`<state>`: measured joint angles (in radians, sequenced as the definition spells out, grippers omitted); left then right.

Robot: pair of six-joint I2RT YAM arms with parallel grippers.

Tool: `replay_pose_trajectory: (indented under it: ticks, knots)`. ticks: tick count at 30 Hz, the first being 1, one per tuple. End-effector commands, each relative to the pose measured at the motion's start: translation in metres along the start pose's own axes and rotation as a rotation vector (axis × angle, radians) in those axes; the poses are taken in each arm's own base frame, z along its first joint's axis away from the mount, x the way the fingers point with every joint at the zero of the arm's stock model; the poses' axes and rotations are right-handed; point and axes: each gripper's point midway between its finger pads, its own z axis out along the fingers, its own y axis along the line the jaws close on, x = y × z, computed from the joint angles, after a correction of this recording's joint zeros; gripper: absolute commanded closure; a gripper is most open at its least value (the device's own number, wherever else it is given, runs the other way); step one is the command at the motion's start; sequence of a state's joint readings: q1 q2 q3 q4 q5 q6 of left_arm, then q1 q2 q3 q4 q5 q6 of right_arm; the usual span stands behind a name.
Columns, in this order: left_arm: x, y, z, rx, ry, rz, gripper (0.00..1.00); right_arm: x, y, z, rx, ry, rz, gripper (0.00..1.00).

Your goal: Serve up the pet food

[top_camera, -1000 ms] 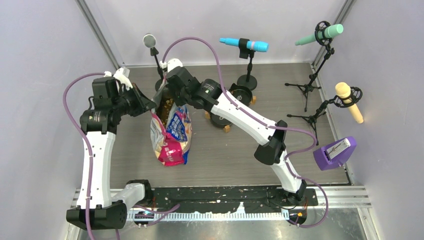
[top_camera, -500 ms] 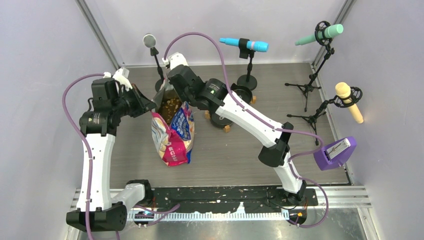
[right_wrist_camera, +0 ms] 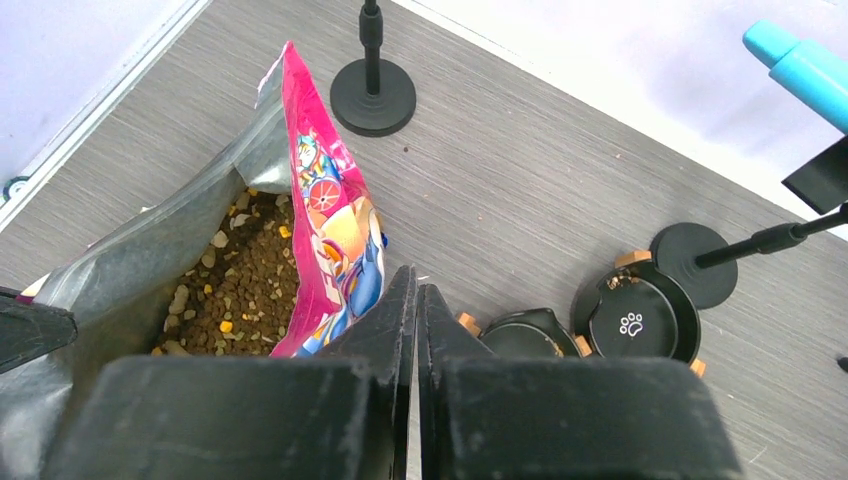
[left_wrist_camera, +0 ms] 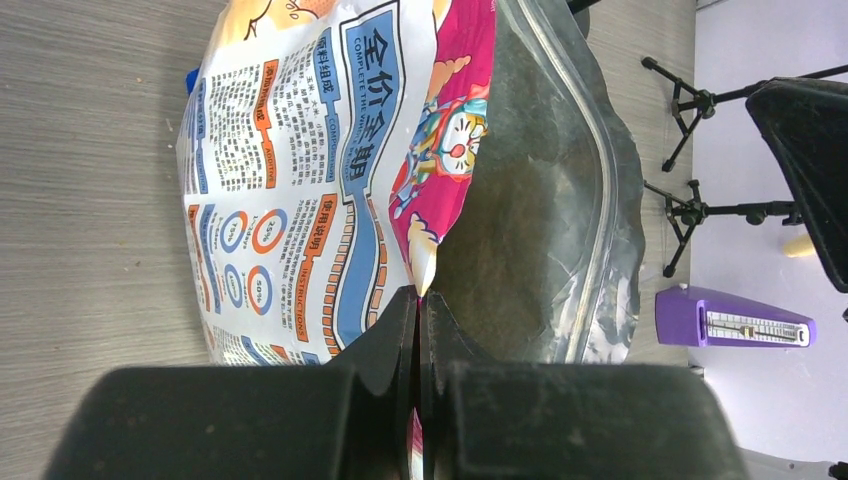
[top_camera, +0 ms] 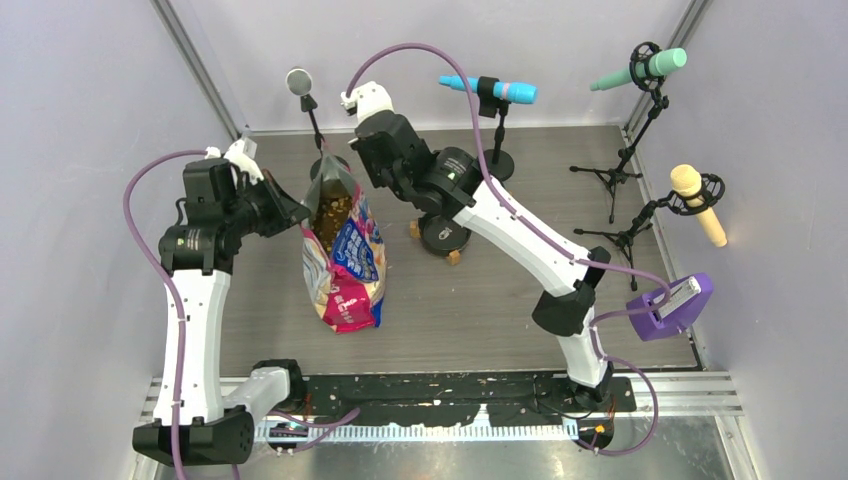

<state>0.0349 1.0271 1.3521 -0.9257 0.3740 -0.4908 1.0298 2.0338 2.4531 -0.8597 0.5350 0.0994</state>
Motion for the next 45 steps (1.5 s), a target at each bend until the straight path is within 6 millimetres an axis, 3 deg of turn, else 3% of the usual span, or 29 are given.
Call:
replay_pose_trajectory:
  ticks: [1, 4, 7, 9, 12, 15, 22, 25, 28, 29, 32, 33, 37, 39, 40, 41, 45]
  knots:
    - [-0.031, -0.033, -0.018, 0.125, -0.129, 0.053, 0.98, -0.028, -0.002, -0.023, -0.064, -0.073, 0.055, 0.95]
    - [-0.032, -0.032, -0.012, 0.13, -0.129, 0.098, 0.8, -0.026, 0.004, -0.024, -0.114, -0.059, 0.081, 0.71]
    - [-0.034, -0.022, 0.0, 0.11, -0.132, 0.174, 0.58, -0.016, 0.009, -0.023, -0.18, -0.021, 0.141, 0.55]
    - [-0.038, -0.025, 0.003, 0.129, -0.12, 0.214, 0.47, -0.009, 0.01, -0.023, -0.204, 0.007, 0.175, 0.51]
    - [-0.041, -0.033, 0.007, 0.161, -0.107, 0.252, 0.42, -0.005, -0.001, -0.024, -0.189, 0.016, 0.219, 0.47]
    - [-0.038, -0.028, 0.017, 0.116, -0.079, 0.258, 0.42, 0.001, -0.013, -0.025, -0.157, 0.025, 0.244, 0.44]
    - [-0.031, 0.006, 0.024, -0.079, 0.006, 0.246, 0.54, 0.019, -0.053, -0.024, -0.072, 0.058, 0.295, 0.43]
    - [-0.032, 0.01, 0.019, -0.11, -0.001, 0.257, 0.75, 0.029, -0.085, -0.024, -0.021, 0.076, 0.335, 0.43]
    - [-0.036, 0.011, 0.013, -0.135, -0.007, 0.264, 0.93, 0.057, -0.108, -0.023, 0.031, 0.135, 0.365, 0.41]
    - [-0.037, 0.011, 0.012, -0.137, -0.01, 0.267, 0.99, 0.058, -0.122, -0.027, 0.052, 0.13, 0.398, 0.41]
    - [-0.038, 0.005, 0.011, -0.113, -0.003, 0.274, 1.0, 0.092, -0.144, -0.027, 0.1, 0.185, 0.441, 0.41]
    - [-0.039, 0.004, 0.012, -0.106, -0.001, 0.273, 1.0, 0.091, -0.155, -0.031, 0.115, 0.167, 0.466, 0.41]
    - [-0.042, 0.0, 0.014, -0.089, -0.002, 0.278, 1.0, 0.125, -0.179, -0.038, 0.189, 0.212, 0.512, 0.4]
    - [-0.05, -0.004, 0.014, -0.083, -0.018, 0.295, 1.0, 0.157, -0.192, -0.042, 0.259, 0.267, 0.548, 0.39]
    - [-0.054, -0.006, 0.013, -0.08, -0.028, 0.302, 1.0, 0.162, -0.202, -0.047, 0.297, 0.261, 0.583, 0.38]
    - [-0.058, -0.008, 0.014, -0.076, -0.036, 0.308, 1.0, 0.183, -0.204, -0.048, 0.324, 0.301, 0.588, 0.36]
    - [-0.077, -0.022, 0.016, -0.04, -0.069, 0.326, 1.0, 0.226, -0.223, -0.061, 0.424, 0.357, 0.643, 0.32]
